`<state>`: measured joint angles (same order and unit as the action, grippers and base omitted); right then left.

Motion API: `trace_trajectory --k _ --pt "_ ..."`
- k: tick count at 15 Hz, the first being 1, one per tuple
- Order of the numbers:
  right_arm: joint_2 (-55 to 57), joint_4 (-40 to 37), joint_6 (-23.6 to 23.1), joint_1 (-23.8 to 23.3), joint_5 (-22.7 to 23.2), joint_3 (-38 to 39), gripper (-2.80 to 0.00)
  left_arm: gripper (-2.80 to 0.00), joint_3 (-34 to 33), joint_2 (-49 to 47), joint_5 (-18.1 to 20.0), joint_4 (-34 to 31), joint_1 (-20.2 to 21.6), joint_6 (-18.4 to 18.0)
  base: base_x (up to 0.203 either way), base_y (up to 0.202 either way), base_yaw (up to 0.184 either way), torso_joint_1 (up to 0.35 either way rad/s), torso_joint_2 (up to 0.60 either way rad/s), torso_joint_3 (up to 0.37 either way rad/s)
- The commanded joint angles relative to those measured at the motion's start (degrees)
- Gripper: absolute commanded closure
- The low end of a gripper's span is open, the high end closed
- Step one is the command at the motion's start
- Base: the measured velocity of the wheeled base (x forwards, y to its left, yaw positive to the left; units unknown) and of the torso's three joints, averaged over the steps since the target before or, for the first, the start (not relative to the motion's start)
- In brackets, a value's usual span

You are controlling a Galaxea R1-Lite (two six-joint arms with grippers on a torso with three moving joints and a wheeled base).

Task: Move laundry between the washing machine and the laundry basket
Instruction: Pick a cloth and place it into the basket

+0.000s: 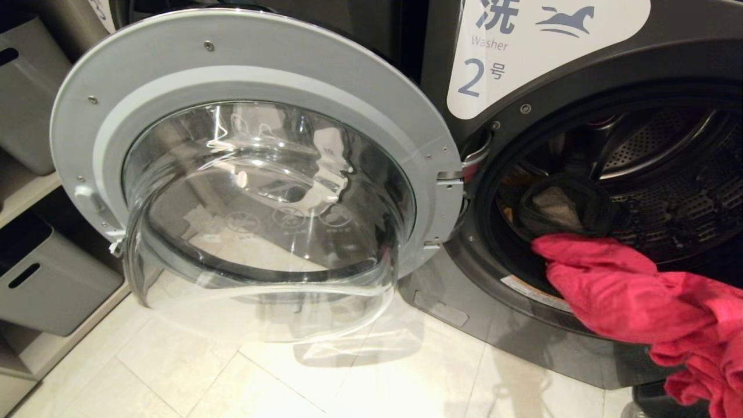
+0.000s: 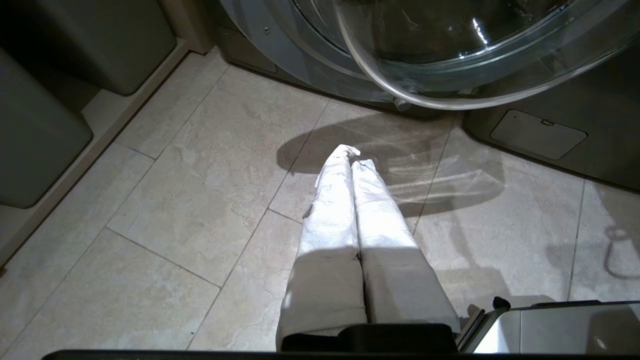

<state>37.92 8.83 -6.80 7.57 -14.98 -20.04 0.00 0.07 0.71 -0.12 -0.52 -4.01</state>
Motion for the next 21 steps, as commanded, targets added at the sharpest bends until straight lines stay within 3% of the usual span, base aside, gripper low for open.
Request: trace_trajectory --k 1,6,10,15,17,21 --pt "-10.76 -12.73 -0.13 0.04 -0.01 -2.13 0.0 0.0 0.0 0.03 0.0 0.04 0.0 -0.03 0.0 0.0 0.0 0.0 0.0 0.0" --pt "-13.67 -27.29 -0.48 -0.01 0.13 -11.64 0.0 0.0 0.0 0.01 0.0 0.04 0.0 -0.03 0.0 0.0 0.0 0.0 0.0 0.0" --pt "-13.69 -28.65 -1.83 0.01 0.21 -14.23 0.0 0.0 0.0 0.01 0.0 0.04 0.0 0.06 0.0 0.0 0.0 0.0 0.0 0.0" --pt "-19.97 -37.19 -2.81 0.0 2.41 -17.06 0.0 0.0 0.0 0.04 0.0 0.04 0.0 0.01 0.0 0.0 0.0 0.0 0.0 0.0" --pt "-22.01 -44.13 -3.32 0.0 3.35 -21.31 0.0 0.0 0.0 0.1 0.0 0.04 0.0 0.06 0.0 0.0 0.0 0.0 0.0 0.0" --pt "-20.73 -45.54 -3.31 -0.01 6.69 -28.58 0.0 0.0 0.0 0.01 0.0 0.04 0.0 0.05 0.0 0.0 0.0 0.0 0.0 0.0"
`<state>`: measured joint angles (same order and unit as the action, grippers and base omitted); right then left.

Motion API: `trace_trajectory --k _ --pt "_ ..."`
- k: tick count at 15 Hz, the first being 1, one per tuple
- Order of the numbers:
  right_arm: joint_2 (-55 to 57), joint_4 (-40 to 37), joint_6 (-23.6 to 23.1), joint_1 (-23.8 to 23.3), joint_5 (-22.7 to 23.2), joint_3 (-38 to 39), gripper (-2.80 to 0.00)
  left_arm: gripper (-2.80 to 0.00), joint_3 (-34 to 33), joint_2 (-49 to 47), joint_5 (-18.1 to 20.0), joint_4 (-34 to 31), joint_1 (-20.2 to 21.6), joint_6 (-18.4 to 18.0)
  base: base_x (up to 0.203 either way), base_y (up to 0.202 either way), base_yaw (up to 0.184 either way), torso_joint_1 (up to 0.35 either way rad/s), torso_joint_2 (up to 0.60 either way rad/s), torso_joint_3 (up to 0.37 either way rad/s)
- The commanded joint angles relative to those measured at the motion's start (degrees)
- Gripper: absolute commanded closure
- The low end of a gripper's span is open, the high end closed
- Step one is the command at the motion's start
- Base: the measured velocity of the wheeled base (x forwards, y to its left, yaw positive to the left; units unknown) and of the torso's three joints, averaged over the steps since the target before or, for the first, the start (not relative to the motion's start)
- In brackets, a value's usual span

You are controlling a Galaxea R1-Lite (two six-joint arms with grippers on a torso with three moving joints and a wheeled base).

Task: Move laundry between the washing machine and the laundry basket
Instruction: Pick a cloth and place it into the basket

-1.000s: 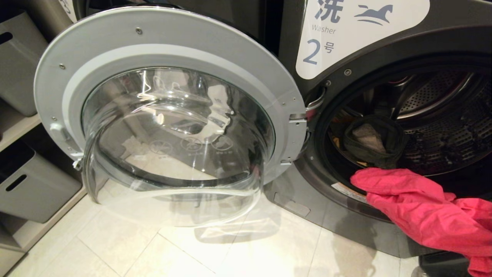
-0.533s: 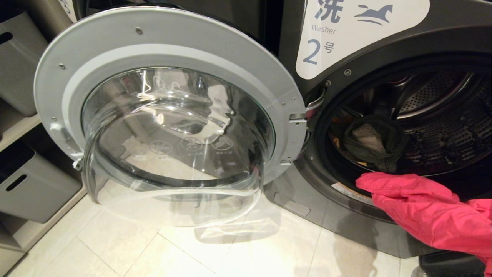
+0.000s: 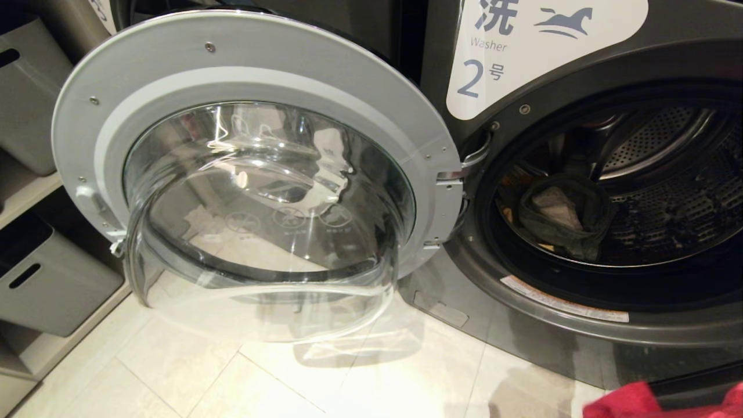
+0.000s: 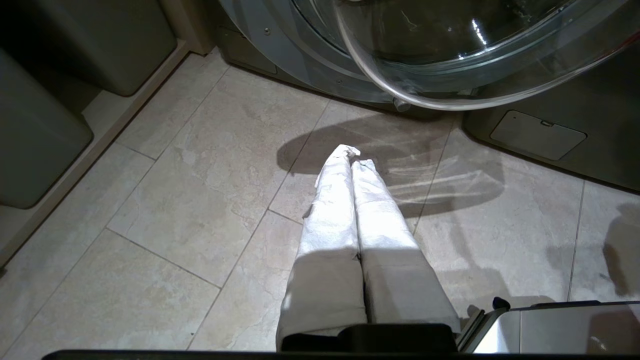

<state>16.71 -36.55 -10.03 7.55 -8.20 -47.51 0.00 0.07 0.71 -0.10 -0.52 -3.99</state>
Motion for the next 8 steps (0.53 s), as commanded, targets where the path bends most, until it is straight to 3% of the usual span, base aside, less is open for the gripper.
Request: trace_trajectory --k 1,8 --pt "0.93 -0.13 -0.12 0.01 -0.01 -2.45 0.0 0.0 0.0 0.02 0.0 0.01 0.0 0.03 0.0 0.0 0.0 0.0 0.0 0.0" --pt "5.76 -0.28 -0.16 -0.01 -0.58 -10.01 0.0 0.0 0.0 0.1 0.0 0.01 0.0 -0.06 0.0 0.0 0.0 0.0 0.0 0.0"
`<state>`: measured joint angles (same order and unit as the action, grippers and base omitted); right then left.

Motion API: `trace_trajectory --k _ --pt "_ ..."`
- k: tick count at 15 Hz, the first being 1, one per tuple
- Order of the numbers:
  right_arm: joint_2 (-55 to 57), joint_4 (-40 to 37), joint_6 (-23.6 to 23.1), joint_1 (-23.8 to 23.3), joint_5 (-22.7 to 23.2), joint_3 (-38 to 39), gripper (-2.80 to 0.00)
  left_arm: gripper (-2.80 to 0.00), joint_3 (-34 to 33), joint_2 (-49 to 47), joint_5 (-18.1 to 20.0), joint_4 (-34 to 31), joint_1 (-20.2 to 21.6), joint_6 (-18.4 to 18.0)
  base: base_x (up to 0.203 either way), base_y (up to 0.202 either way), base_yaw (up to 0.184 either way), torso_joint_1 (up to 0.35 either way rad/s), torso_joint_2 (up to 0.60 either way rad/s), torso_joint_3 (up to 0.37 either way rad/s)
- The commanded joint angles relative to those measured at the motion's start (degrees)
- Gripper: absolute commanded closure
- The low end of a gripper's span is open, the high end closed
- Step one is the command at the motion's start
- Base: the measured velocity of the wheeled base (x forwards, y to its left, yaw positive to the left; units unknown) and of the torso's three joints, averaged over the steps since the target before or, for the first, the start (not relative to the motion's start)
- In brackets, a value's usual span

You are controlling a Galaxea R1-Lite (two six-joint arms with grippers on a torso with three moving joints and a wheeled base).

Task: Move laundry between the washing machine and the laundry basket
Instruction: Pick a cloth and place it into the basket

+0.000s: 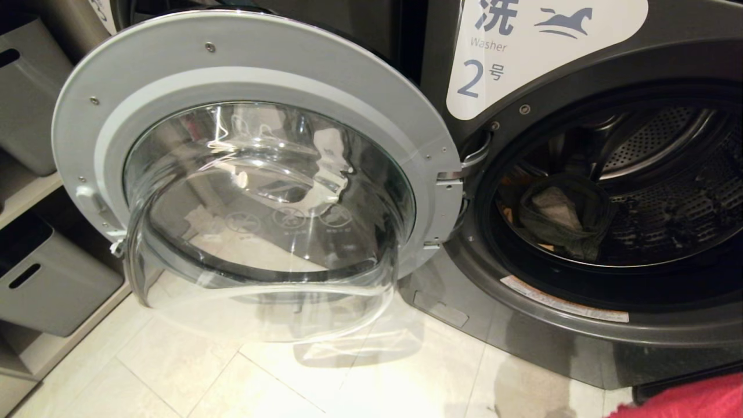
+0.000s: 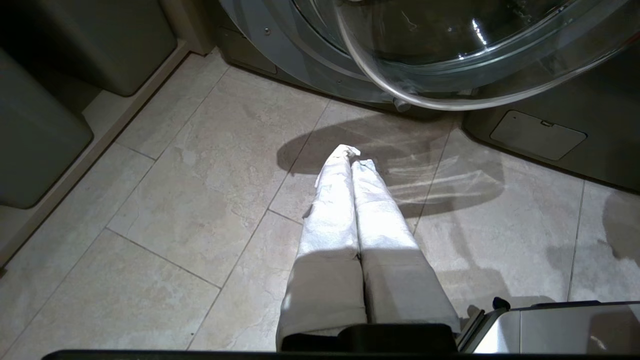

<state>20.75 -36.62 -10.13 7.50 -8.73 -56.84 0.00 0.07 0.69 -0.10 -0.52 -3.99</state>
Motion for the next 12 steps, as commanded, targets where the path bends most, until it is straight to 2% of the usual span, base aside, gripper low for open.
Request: trace_trajectory --k 1,4,12 --pt "2.02 -0.21 -0.06 0.06 -0.01 -1.05 0.0 0.0 0.0 0.1 0.02 0.01 0.0 0.03 0.0 0.0 0.0 0.0 0.0 0.0" --pt "2.27 -0.21 -0.06 0.06 0.11 -0.82 0.0 0.0 0.0 0.1 0.02 0.01 0.0 0.03 0.003 0.001 -0.023 0.001 0.0 0.001" --pt "2.38 -0.12 0.02 0.02 0.38 0.33 0.0 0.0 0.0 0.09 0.02 0.01 0.0 0.03 -0.001 0.006 -0.143 0.002 0.0 0.003"
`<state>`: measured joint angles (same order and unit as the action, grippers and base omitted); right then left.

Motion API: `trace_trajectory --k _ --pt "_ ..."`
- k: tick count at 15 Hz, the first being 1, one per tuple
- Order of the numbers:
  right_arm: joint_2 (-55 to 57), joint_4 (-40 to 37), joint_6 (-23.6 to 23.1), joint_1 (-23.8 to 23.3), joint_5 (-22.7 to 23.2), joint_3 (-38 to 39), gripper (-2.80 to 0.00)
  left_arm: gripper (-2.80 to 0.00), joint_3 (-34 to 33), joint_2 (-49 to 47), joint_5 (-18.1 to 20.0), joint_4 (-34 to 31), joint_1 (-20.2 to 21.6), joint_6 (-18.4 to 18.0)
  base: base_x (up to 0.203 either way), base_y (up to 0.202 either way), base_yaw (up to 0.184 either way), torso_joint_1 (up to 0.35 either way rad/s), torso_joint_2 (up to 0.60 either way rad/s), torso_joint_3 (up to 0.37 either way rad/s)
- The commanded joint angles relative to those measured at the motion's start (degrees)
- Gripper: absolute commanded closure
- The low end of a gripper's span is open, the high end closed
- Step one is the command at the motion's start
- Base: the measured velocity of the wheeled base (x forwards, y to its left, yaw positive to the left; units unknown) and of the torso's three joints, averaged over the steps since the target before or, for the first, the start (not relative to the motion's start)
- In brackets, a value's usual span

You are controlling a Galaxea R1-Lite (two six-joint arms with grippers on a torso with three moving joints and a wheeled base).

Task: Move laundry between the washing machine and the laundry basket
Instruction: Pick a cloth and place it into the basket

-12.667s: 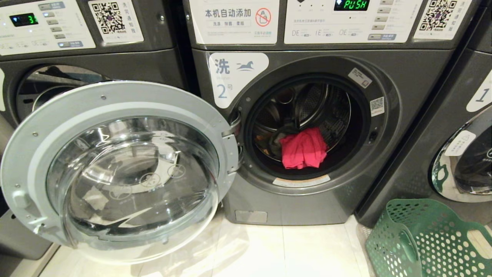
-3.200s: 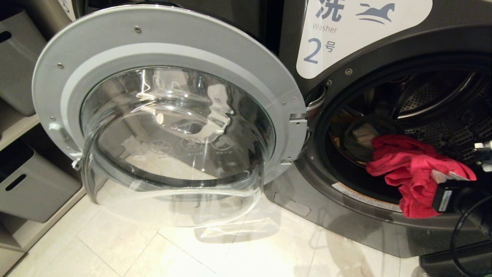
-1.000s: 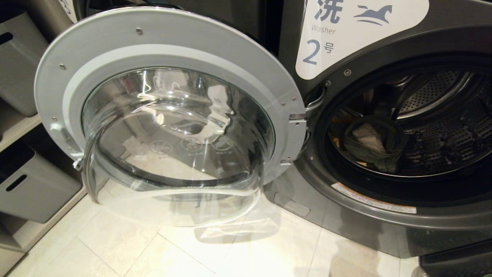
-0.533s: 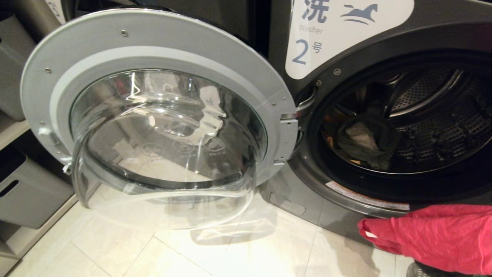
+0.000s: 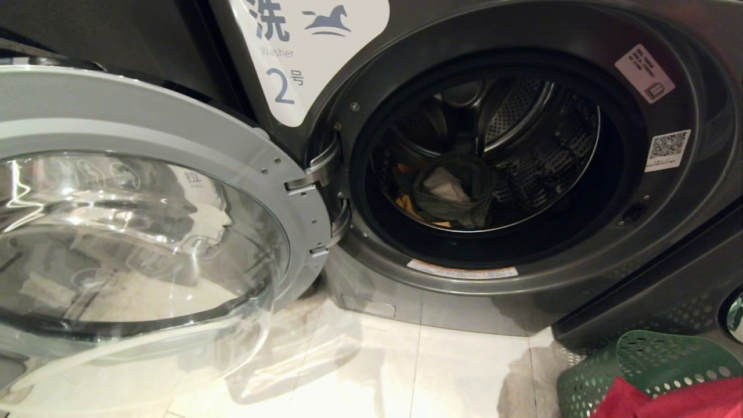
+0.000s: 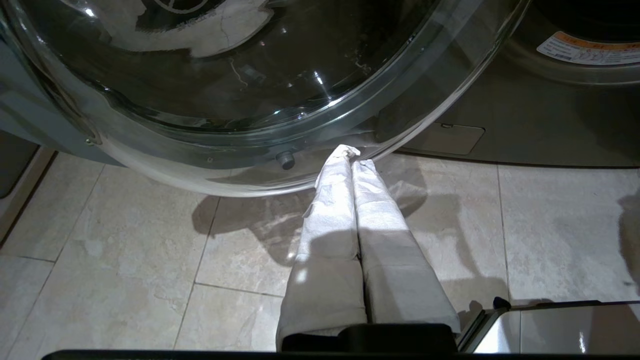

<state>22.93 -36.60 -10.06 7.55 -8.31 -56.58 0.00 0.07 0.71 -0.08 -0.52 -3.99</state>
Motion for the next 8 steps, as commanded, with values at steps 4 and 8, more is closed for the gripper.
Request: trace_trajectory --k 4,8 --pt "0.45 -0.14 -0.05 0.01 -0.48 -0.24 0.0 0.0 0.0 0.05 0.0 0.0 0.0 0.03 0.0 0.0 0.0 0.0 0.0 0.0" --pt "1.15 -0.05 -0.05 -0.05 -0.56 -1.08 0.0 0.0 0.0 0.1 0.0 0.0 0.0 -0.06 0.0 0.0 0.0 0.0 0.0 0.0"
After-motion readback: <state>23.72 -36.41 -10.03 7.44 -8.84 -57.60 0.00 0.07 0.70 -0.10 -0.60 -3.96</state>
